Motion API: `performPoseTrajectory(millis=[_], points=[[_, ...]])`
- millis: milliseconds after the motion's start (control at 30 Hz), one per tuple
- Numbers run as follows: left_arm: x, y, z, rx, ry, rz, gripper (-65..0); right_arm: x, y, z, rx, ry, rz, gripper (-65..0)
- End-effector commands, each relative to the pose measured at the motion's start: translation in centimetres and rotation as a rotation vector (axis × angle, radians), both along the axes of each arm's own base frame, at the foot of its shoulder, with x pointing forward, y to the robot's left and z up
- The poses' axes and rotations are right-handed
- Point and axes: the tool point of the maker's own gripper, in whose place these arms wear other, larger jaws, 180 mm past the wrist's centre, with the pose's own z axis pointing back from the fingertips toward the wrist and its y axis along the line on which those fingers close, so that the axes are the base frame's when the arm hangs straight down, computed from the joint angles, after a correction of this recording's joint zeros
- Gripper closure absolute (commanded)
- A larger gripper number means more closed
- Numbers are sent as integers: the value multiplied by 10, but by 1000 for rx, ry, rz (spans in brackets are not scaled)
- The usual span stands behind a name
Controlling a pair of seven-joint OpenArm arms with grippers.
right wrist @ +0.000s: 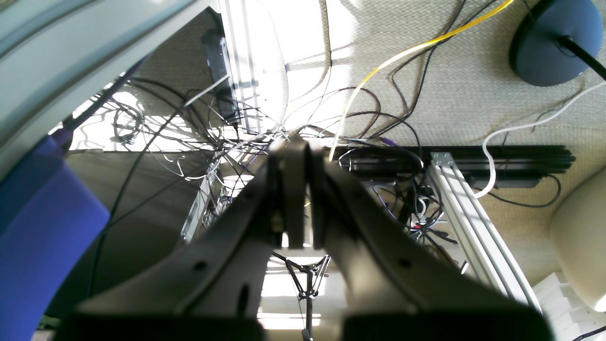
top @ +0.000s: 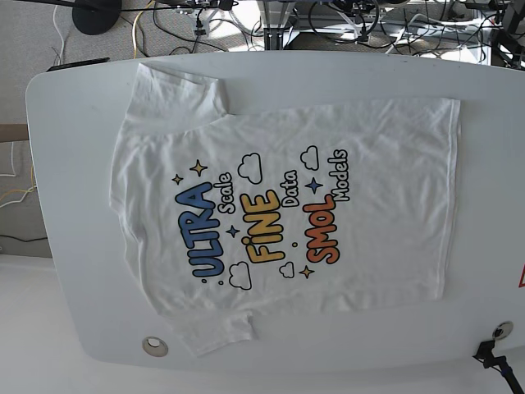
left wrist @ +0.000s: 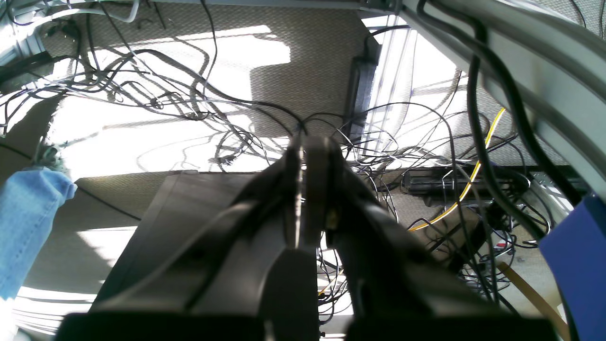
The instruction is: Fold the T-shirt properly
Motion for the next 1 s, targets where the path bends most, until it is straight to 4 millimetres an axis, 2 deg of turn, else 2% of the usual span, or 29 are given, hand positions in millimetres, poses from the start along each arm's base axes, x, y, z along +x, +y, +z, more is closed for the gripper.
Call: performPoseTrajectory(millis=[0,400,567,600,633,733,767,900,967], points=[[-2,0,0,-3,5,-1,-8,-1,0,0,3,0,0,-8],[-3,3,0,2,3,-2,-8,0,-3,0,-2,-7,0,-8],[-3,5,4,5,-73,-13,-10,7,-2,3,-1,-99,7,-8],[-3,6,6,7,-91,-16,-22,6,-2,5,-1,-113,9,-8],[-5,12,8,16,-103,-23,-61,5,-2,7,0,-129,10,-8],[-11,13,13,18,-125,-29,-201,1,-7,13,-9,-167,11,-8],[-15,13,15,18,-128,-31,-230,-1,-10,16,-12,-179,10,-8],[-30,14,24,20,-149,-42,-254,-3,-9,31,-10,-244,12,-9],[-33,23,31,34,-168,-55,-256,-7,-14,39,-16,-268,21,-9]])
